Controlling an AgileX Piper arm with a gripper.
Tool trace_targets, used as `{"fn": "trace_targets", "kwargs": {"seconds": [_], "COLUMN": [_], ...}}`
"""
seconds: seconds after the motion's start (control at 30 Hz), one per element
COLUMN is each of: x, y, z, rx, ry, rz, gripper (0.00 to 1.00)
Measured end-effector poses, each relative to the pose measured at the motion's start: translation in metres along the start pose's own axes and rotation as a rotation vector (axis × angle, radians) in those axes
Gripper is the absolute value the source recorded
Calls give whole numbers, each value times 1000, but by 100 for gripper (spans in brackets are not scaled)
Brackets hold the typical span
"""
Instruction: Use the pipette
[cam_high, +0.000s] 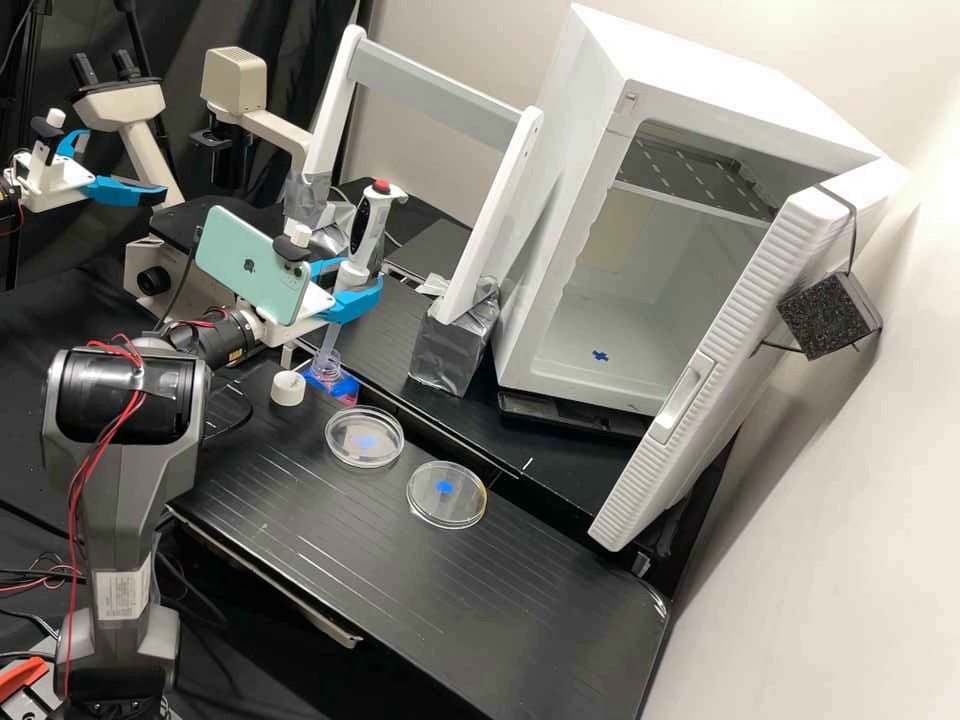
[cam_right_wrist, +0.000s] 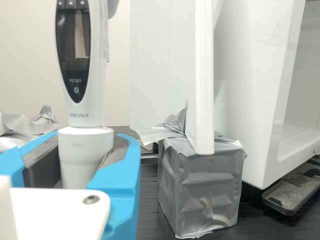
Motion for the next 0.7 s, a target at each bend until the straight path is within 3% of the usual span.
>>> {"fn": "trace_targets", "kwargs": {"seconds": [0.3,0.7], "x": [-3,-14], "y": [2,51], "z": [2,-17], "rx": [-1,101], "ry": [4,95], "rz": [-12,74], "gripper": [0,0]}}
